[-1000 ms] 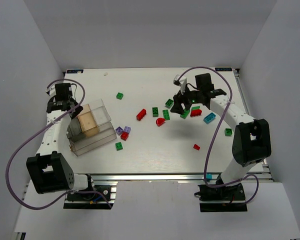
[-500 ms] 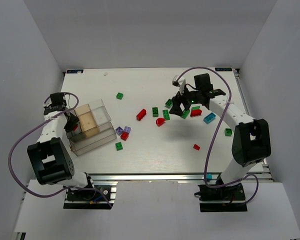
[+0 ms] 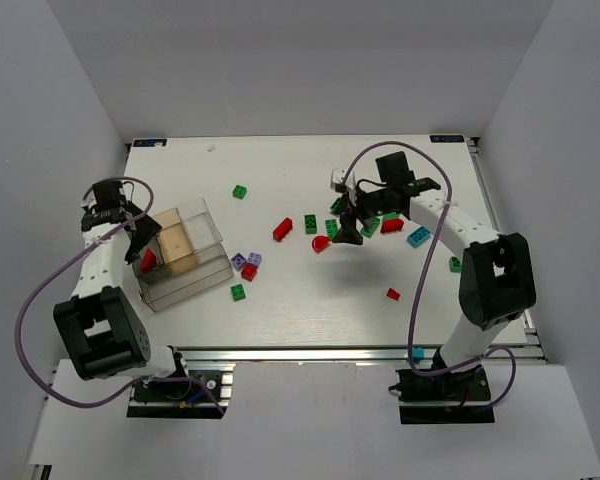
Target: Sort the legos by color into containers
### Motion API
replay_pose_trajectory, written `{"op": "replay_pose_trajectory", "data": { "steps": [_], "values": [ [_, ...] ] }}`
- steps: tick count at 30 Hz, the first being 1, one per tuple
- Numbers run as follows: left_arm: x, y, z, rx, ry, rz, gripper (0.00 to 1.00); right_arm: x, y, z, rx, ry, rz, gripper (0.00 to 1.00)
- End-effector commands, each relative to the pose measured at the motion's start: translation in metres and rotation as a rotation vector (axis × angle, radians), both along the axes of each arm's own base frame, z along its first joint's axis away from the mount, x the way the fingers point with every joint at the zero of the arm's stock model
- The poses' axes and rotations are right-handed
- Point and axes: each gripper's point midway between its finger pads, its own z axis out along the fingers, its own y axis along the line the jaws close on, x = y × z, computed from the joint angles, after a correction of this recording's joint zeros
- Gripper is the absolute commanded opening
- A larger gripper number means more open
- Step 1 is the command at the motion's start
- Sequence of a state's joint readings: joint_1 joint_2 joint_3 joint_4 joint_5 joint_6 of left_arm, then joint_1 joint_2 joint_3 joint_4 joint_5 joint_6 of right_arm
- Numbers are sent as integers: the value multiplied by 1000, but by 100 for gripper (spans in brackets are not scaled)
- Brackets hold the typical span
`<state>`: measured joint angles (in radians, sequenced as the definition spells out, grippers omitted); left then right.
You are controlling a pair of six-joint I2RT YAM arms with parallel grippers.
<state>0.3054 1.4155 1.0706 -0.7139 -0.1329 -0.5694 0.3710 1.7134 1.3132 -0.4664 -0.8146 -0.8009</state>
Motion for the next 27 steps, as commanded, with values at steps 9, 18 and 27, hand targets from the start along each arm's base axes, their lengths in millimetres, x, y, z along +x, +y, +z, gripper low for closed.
{"op": "replay_pose_trajectory", "data": {
  "steps": [9,18,27],
  "values": [
    [0,-80,116,-184,-441,-295,81,22,90,-13,12,-478,510,89],
    [-47,-89,130,-160,-435,-285,96,50,124,-62,-123,-536,645,88],
    [-70,-92,123,-168,-401,-261,96,56,137,-98,-211,-549,688,79]
  ]
}}
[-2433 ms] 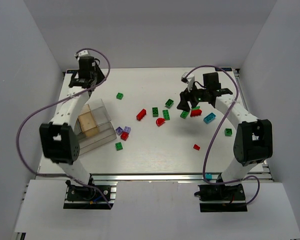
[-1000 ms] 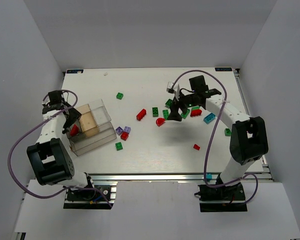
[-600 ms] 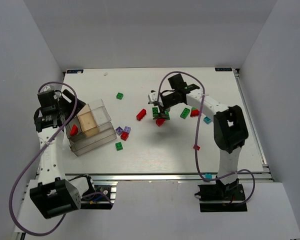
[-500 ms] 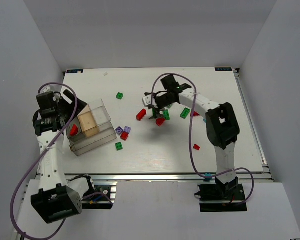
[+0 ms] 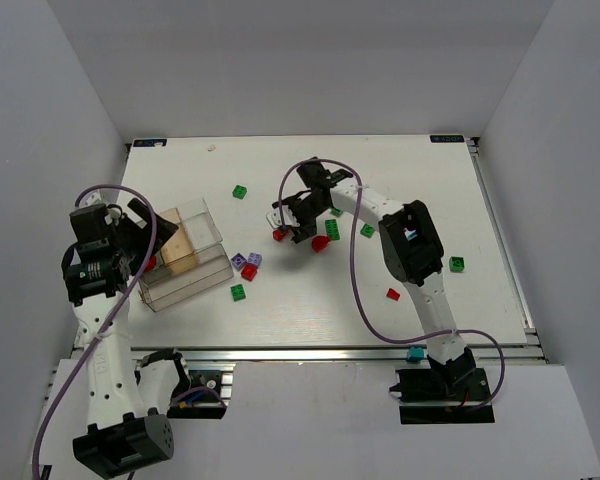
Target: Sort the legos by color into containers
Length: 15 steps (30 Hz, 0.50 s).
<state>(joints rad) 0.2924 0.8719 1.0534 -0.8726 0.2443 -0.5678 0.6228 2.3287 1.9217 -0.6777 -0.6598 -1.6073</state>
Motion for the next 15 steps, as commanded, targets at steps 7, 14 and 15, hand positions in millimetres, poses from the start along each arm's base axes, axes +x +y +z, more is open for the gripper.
{"op": "replay_pose_trajectory", "data": {
  "steps": [7,14,15],
  "values": [
    [-13,-1,-6,5,36,2,96,-3,7,-11,-57,-34,36,49],
    [-12,1,-2,28,30,-10,96,-11,9,34,-4,-24,5,22],
    [-12,0,0,30,21,-13,96,-12,15,51,47,-11,-3,20]
  ]
}}
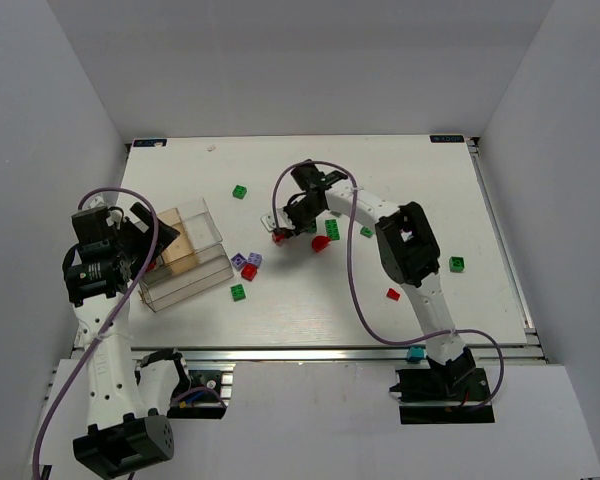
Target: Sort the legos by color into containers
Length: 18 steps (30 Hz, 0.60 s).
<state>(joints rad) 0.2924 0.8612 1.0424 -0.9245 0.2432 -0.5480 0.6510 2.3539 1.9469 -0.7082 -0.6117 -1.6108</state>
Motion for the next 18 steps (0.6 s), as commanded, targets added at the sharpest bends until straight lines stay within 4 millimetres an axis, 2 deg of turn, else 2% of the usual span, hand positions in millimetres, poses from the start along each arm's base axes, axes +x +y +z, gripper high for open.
{"op": "replay_pose_trajectory", "data": {
  "steps": [1,2,3,4,5,6,7,8,9,10,11,13,14,15,16,17,18],
  "values": [
    [0,2,18,35,-53,-6,96,-13,17,76,129,45,-57,18],
    [-1,2,24,43,-75,-5,96,-16,22,102,178,51,-78,15],
    [1,3,31,50,-109,-4,96,-24,30,120,227,88,-82,9],
    [-1,2,42,61,-154,-2,96,-30,44,138,278,155,-136,0],
    [-2,1,49,69,-182,-3,96,-41,53,159,322,195,-156,0],
    [0,2,60,85,-230,-1,96,-52,67,171,359,250,-175,0],
    [-3,2,72,95,-275,5,96,-49,81,189,436,257,-193,0],
    [-4,2,81,106,-307,10,96,-70,99,191,436,400,-248,0],
    [-5,2,91,117,-345,13,96,-69,107,195,456,444,-298,0],
    [-9,3,105,135,-392,23,96,-70,122,208,515,470,-308,0],
    [-10,3,110,144,-411,26,96,-71,133,202,506,604,-382,0],
    [-17,5,125,168,-456,45,96,-77,163,214,569,695,-436,0],
    [-21,5,136,183,-481,53,96,-85,179,196,529,823,-484,0],
    [-24,6,137,194,-478,59,96,-87,195,218,581,849,-489,0],
    [-27,8,141,204,-482,67,96,-87,203,224,605,878,-504,0],
    [-30,11,144,216,-477,88,96,-92,219,216,620,907,-492,0],
    [-34,9,148,222,-474,83,96,-99,231,232,660,950,-494,0]
  ]
}}
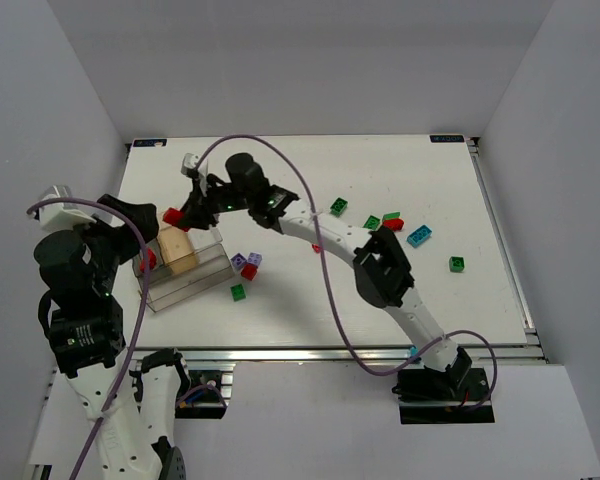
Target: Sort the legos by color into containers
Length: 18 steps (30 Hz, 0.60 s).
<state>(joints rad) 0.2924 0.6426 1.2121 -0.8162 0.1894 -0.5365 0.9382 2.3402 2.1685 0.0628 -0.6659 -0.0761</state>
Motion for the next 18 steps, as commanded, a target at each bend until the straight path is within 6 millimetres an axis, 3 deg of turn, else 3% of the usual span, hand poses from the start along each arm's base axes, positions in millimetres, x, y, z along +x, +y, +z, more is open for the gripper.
{"op": "replay_pose_trajectory", "data": {
  "steps": [1,3,5,6,9,10,13,18],
  "values": [
    [-10,8,15,45,-6,46,96,-7,38,30,152,260,-77,0],
    [-15,8,19,60,4,49,96,-5,49,32,218,257,-115,0],
    [-19,9,21,74,8,55,96,-21,62,31,247,254,-121,0],
    [-24,9,21,77,15,63,96,-16,65,38,303,236,-153,0],
    [-30,8,20,82,25,66,96,-17,77,27,345,233,-219,0],
    [-32,8,20,82,25,66,96,-20,80,36,384,220,-223,0],
    [-37,7,17,76,51,70,96,-12,91,22,402,235,-268,0],
    [-41,5,13,76,84,62,96,-18,103,-3,393,229,-284,0]
  ]
}}
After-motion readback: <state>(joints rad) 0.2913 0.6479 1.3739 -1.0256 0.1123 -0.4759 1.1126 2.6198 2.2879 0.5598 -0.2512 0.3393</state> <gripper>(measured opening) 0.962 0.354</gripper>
